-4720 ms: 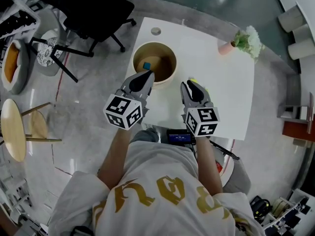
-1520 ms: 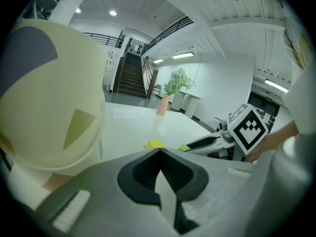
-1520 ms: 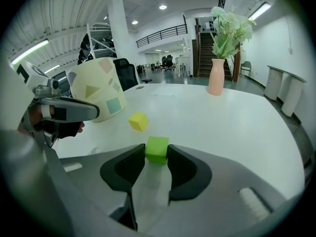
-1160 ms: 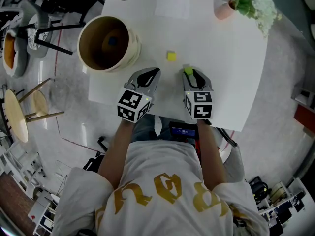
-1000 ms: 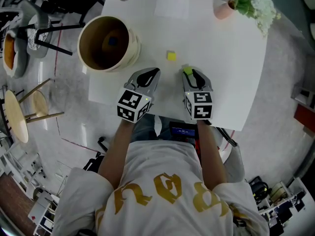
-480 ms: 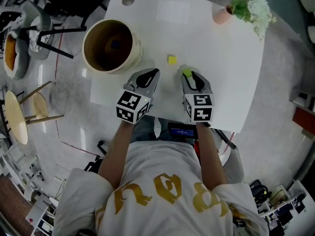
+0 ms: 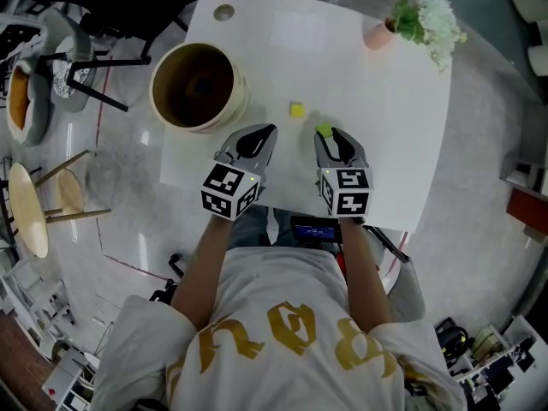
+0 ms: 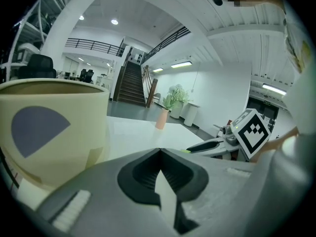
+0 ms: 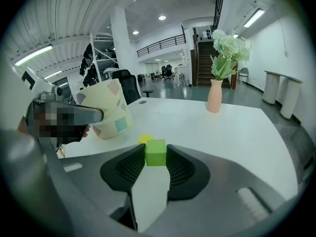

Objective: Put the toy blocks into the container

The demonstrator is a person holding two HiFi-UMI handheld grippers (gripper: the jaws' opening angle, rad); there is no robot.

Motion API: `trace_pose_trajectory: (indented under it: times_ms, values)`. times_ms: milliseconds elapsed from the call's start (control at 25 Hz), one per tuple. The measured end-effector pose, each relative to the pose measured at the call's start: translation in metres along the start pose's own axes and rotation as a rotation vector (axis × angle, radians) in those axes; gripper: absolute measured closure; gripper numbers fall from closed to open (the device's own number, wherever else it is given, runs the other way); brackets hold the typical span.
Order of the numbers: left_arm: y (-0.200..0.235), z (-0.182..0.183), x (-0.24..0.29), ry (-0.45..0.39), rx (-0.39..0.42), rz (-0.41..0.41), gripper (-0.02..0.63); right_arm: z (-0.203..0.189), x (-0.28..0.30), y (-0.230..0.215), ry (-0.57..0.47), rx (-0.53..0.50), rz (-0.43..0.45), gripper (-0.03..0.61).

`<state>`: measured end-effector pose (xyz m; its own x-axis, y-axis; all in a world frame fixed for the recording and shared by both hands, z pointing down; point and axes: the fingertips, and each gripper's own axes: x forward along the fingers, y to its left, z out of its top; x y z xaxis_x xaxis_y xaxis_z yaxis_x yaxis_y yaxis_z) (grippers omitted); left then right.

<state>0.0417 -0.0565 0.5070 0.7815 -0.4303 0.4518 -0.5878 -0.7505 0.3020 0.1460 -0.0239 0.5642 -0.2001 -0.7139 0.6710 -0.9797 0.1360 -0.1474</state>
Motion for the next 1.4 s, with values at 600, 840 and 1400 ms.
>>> trace_pose_trajectory:
  times_ms: [600,840,1400]
  values:
    - [-0.003,0.042,-0.029,-0.110,-0.033,-0.008,0.613,0.043,-0.020,0.024,-0.123,0.072,0.062,0.422]
    - [-0.003,0.062,-0.044,-0.183,-0.069,-0.034,0.614,0.067,-0.030,0.034,-0.184,0.113,0.096,0.422]
    - [0.021,0.096,-0.087,-0.318,-0.128,-0.025,0.612,0.109,-0.037,0.068,-0.264,0.092,0.147,0.422]
